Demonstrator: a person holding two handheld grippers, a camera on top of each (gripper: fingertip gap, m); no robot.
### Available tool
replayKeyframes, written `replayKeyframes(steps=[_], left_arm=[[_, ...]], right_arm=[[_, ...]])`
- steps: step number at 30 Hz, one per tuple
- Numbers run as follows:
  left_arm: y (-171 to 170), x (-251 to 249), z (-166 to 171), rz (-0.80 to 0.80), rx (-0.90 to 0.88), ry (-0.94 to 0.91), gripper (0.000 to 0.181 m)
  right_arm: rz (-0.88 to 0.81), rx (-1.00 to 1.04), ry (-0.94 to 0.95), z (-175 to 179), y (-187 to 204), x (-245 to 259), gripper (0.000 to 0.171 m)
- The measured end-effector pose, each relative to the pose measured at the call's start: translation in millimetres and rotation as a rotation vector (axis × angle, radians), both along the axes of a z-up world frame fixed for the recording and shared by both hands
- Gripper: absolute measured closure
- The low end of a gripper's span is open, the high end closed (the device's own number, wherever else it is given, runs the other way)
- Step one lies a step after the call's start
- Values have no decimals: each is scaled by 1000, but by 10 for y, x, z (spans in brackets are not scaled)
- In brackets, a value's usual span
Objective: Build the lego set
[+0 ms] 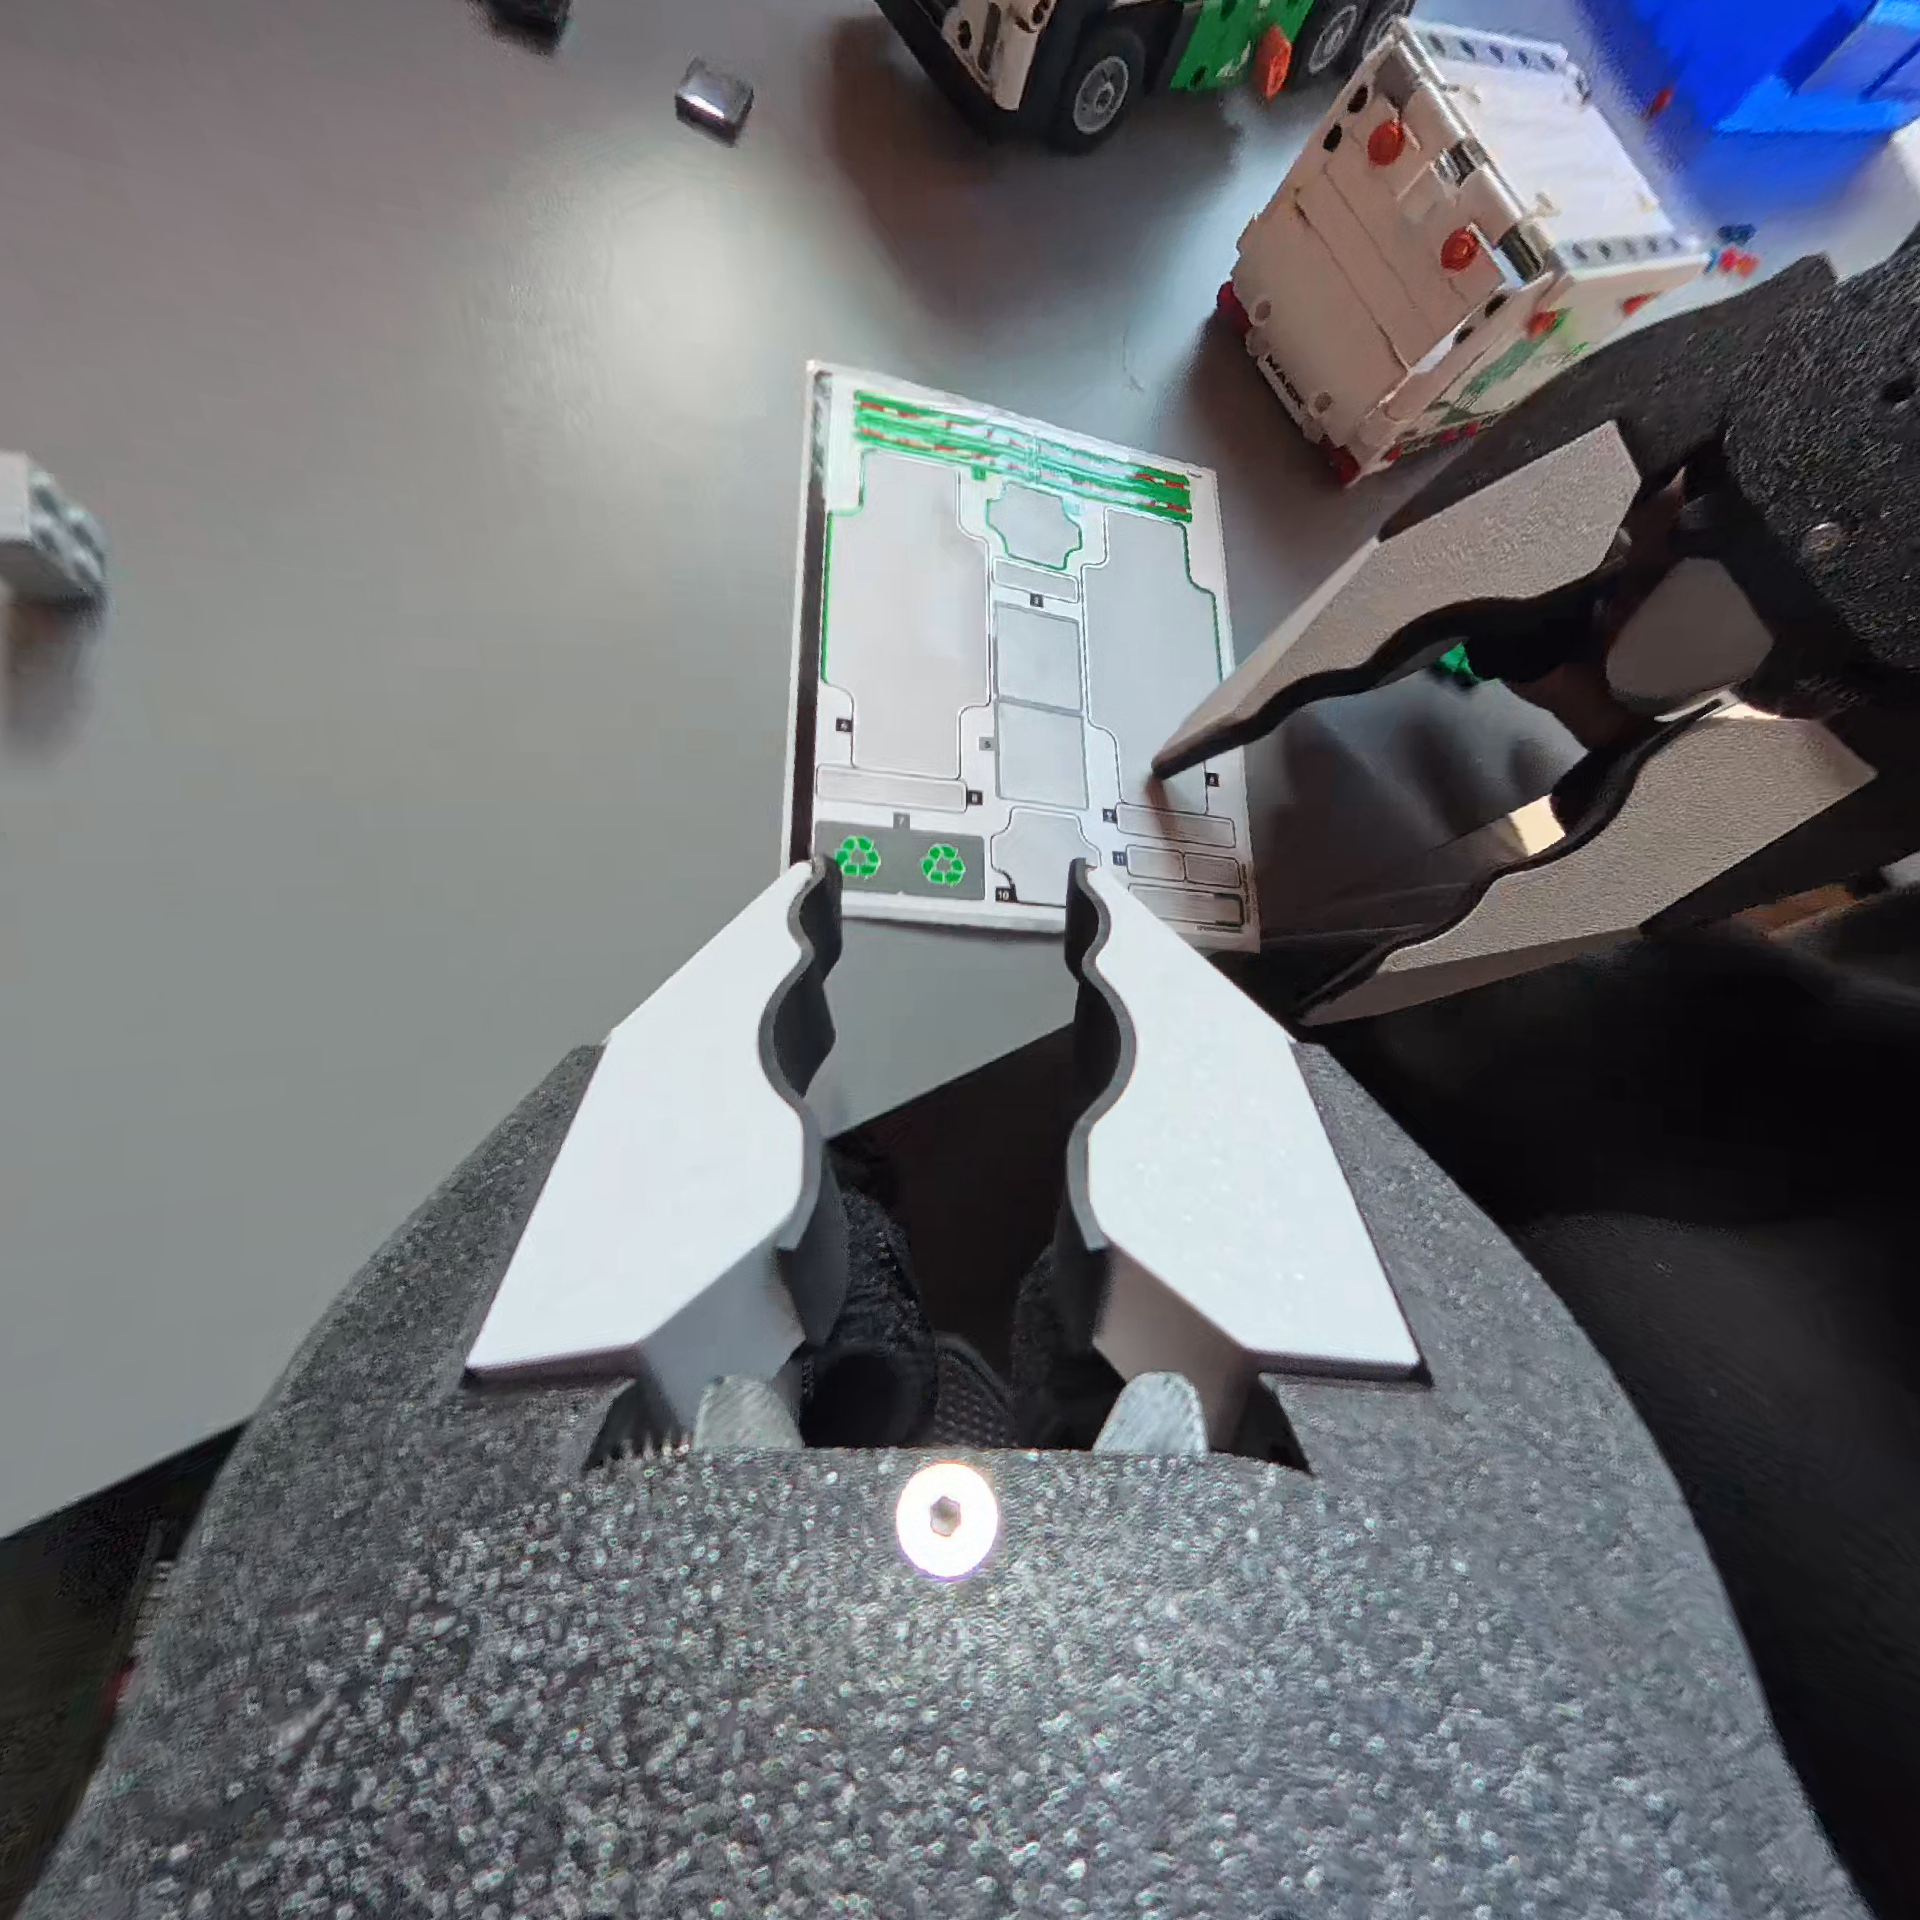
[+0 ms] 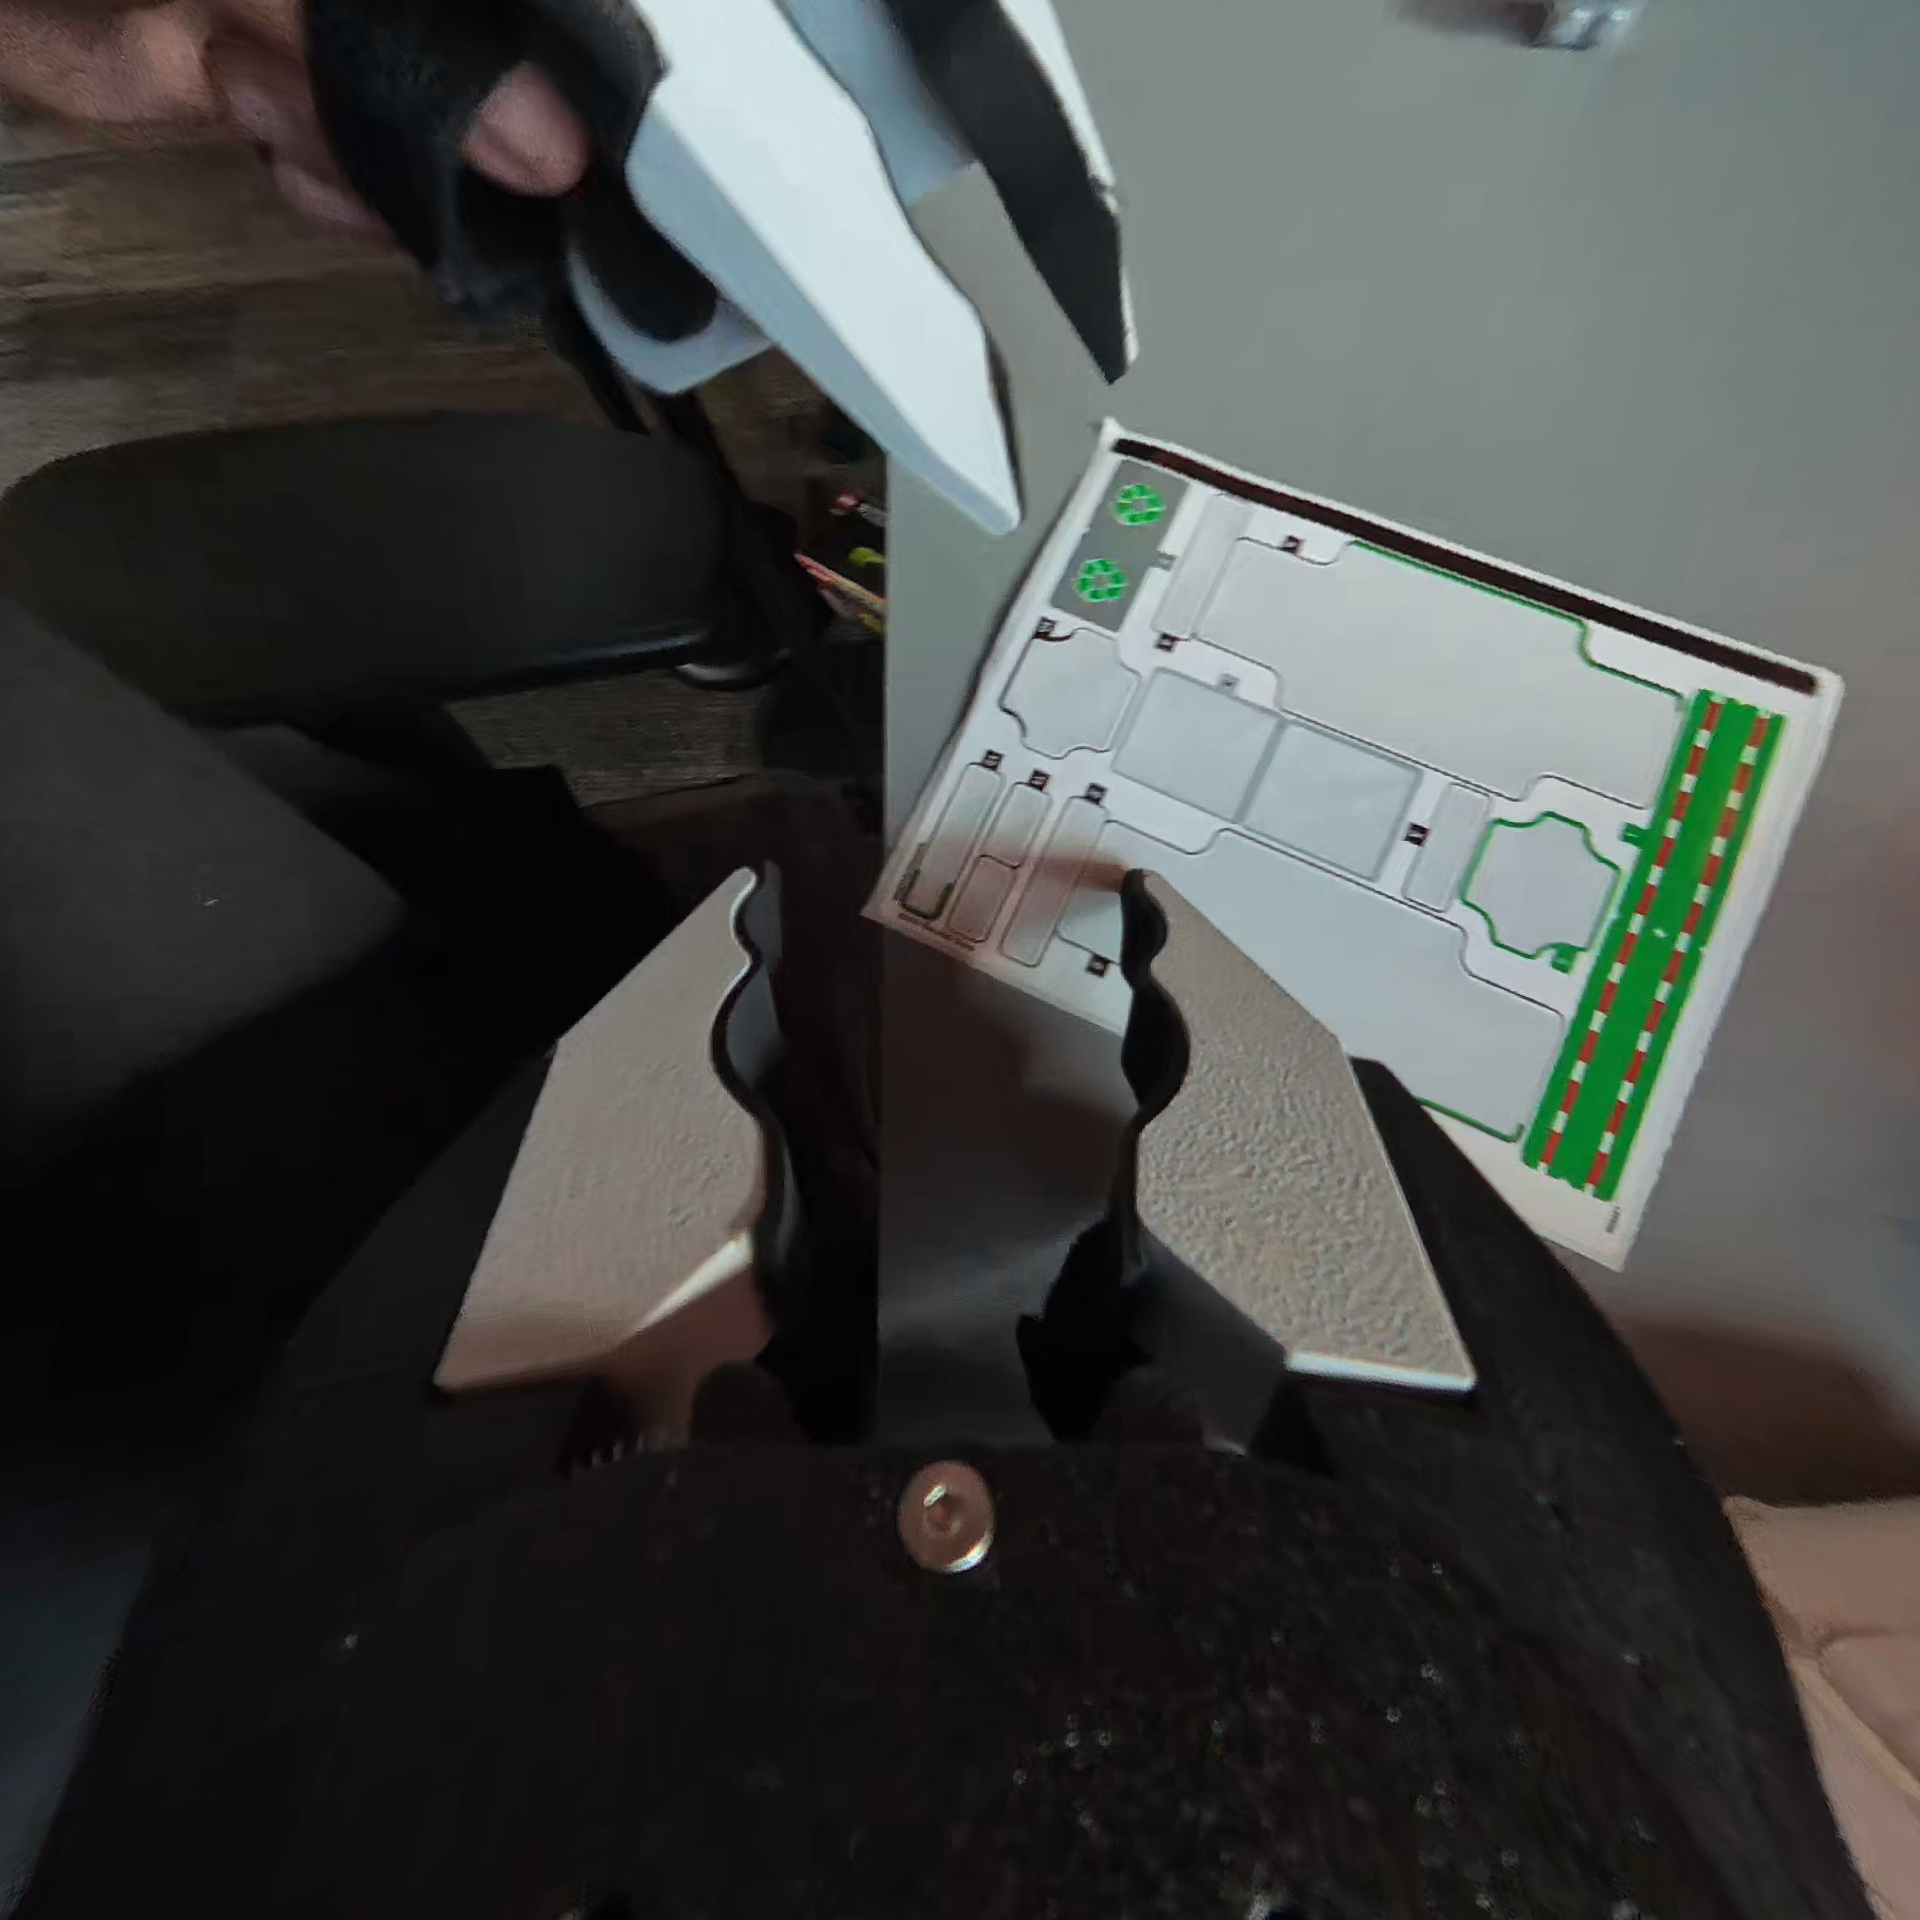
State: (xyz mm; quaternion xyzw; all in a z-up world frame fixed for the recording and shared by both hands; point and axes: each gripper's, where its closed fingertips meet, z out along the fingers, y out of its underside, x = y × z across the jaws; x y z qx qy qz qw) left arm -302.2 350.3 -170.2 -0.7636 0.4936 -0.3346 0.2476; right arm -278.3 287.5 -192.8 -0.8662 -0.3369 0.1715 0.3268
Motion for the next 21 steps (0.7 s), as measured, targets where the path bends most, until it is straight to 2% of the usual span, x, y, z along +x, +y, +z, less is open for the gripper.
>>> replayKeyframes(steps=[3,5,7,10,13,14,19,21], left_arm=[[-94,-168,13,25,-202,-53,139],[-323,-147,110,-14,-401,-136,139],[-519,-89,211,-39,-504,-215,139],[-666,-39,238,-64,-451,-238,139],[-685,-29,235,-63,-379,-228,139],[-688,-31,245,-60,-379,-233,139],[-577,-125,280,32,-408,-254,139],[-618,-198,303,40,-501,-258,139]], right_arm=[[130,-59,54,26,-216,-70,109],[205,-98,81,41,-379,-87,112],[258,-104,69,46,-494,-69,115],[215,37,79,208,-418,-46,122],[152,181,-33,193,-335,-98,109],[133,236,-95,146,-321,-128,110],[82,486,-318,10,-293,-201,130],[64,540,-398,-1,-254,-168,133]])
